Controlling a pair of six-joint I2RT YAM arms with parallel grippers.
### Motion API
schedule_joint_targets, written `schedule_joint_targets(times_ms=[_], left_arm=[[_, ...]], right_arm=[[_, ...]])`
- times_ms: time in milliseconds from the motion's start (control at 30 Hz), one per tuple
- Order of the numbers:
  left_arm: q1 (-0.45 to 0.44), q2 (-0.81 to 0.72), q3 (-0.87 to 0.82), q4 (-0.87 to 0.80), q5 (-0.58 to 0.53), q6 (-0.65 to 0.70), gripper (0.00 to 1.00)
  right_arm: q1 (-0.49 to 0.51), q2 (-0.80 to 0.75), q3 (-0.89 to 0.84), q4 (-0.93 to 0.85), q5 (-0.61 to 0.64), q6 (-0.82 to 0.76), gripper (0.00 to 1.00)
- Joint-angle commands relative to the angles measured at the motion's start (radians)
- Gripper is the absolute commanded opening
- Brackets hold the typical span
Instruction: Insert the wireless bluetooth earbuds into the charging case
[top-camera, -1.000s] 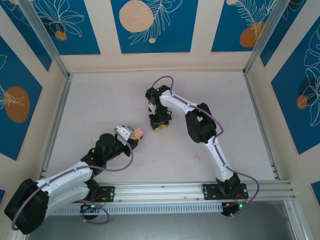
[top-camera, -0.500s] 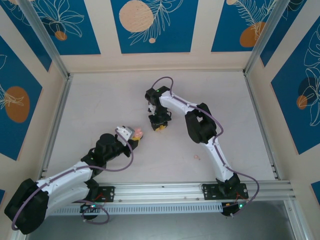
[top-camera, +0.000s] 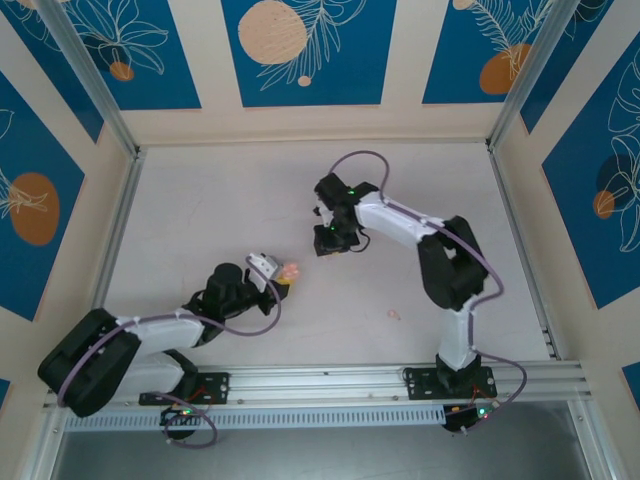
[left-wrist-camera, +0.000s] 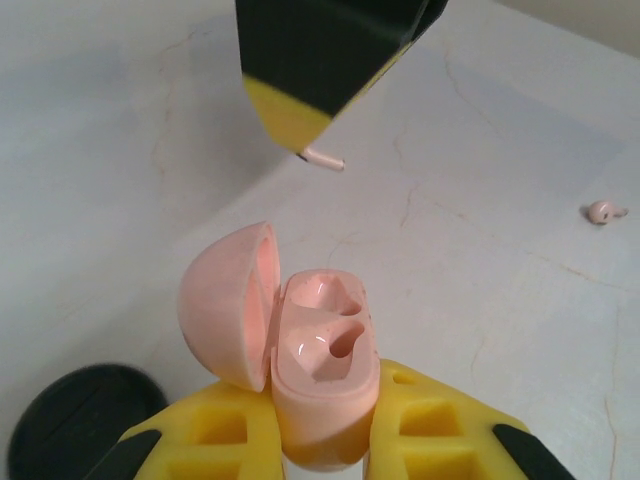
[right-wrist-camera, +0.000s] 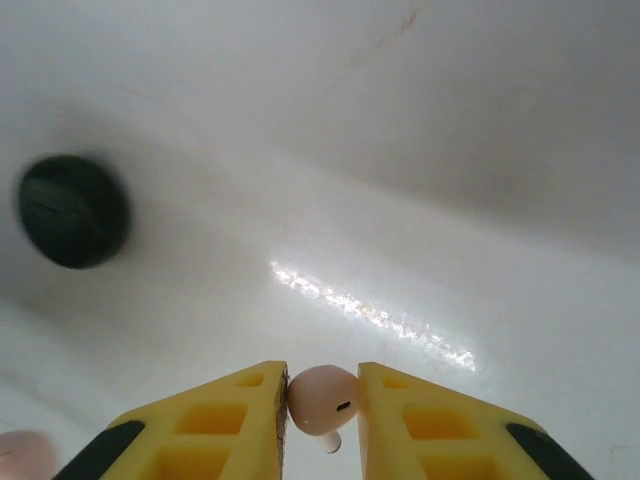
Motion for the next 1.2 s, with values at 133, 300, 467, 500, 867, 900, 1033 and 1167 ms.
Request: schedule_joint_targets(times_ms=[133, 300, 467, 500, 867, 900, 1033, 1167], left_arm=[[0.001, 0.159, 0.039, 0.335, 0.137, -0.073, 0.12], [0.001, 0.223, 0.060, 0.443, 0.168, -0.119, 0.12], [0.001, 0.266, 0.075, 0.524, 0.187, -0.163, 0.12], [0.001, 0.272, 0.075, 0.543, 0.186, -0.173, 0.12], [0.002, 0.296, 0.084, 0.618, 0.174, -0.218, 0.12], [0.001, 0.297, 0.085, 0.623, 0.174, -0.220, 0.12], [0.001, 0.300, 0.088, 0.632, 0.168, -0.227, 0.12], [0.001, 0.298, 0.084, 0.639, 0.161, -0.232, 0.12]], right_arm=[[-0.009, -0.266, -0.273, 0.411, -0.101, 0.114, 0.24], [0.033, -0.392, -0.383, 0.558, -0.088, 0.095, 0.24], [0.076, -0.464, -0.478, 0.696, -0.096, 0.088, 0.24], [0.082, -0.473, -0.490, 0.714, -0.094, 0.092, 0.24], [0.115, -0.530, -0.576, 0.811, -0.100, 0.104, 0.24], [0.116, -0.533, -0.577, 0.811, -0.100, 0.105, 0.24], [0.122, -0.539, -0.591, 0.832, -0.104, 0.111, 0.24], [0.128, -0.546, -0.602, 0.842, -0.103, 0.109, 0.24]])
